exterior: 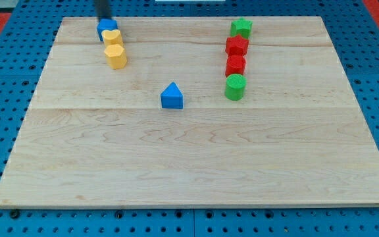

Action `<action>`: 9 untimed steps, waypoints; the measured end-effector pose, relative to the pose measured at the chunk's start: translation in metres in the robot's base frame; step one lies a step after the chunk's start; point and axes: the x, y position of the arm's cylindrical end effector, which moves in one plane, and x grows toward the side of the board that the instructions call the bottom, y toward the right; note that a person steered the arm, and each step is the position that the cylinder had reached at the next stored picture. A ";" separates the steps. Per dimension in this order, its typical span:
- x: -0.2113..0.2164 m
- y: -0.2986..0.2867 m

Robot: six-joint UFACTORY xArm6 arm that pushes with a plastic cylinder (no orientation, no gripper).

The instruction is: Arrange the blue blocks and yellow blocks in a vertical line

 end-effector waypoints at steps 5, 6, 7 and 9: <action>0.039 0.021; 0.042 0.010; 0.049 0.025; 0.058 0.051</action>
